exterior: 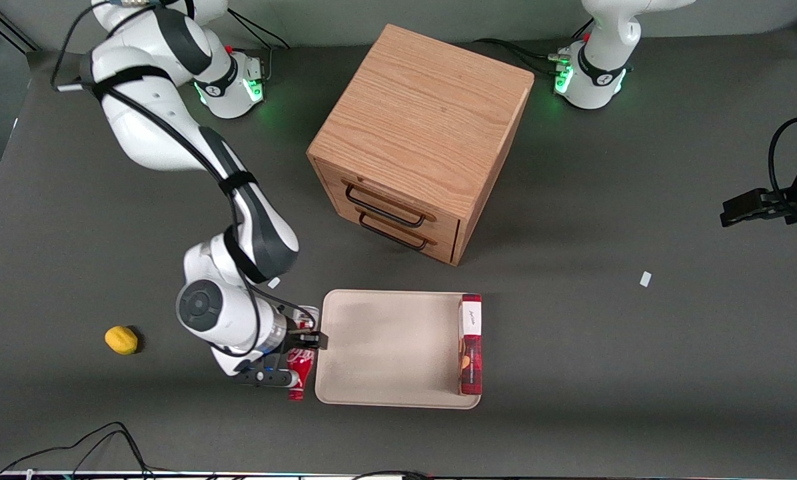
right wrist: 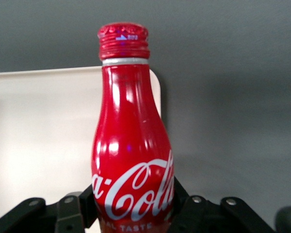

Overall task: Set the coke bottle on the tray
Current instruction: 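Lift the bottle and carry it over the cream tray, then lower the bottle onto the tray and open the right gripper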

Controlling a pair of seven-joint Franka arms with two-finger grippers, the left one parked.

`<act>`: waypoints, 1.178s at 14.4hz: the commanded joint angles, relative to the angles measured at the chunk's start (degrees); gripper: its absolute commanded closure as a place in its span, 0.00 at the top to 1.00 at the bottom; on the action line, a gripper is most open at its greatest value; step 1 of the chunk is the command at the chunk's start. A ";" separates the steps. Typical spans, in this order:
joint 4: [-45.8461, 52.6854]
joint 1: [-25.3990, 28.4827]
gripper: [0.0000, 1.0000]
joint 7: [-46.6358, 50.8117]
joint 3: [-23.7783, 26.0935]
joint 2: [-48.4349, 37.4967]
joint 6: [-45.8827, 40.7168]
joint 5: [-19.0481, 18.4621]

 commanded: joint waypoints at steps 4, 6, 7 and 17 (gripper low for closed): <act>3.90 1.74 0.00 4.33 0.54 6.62 6.44 -0.37; 3.99 1.74 0.00 5.04 0.54 7.32 7.24 -0.29; 3.90 2.27 0.00 5.04 0.54 7.50 7.68 -0.37; 3.02 2.45 1.00 5.31 -0.07 7.15 7.33 -1.08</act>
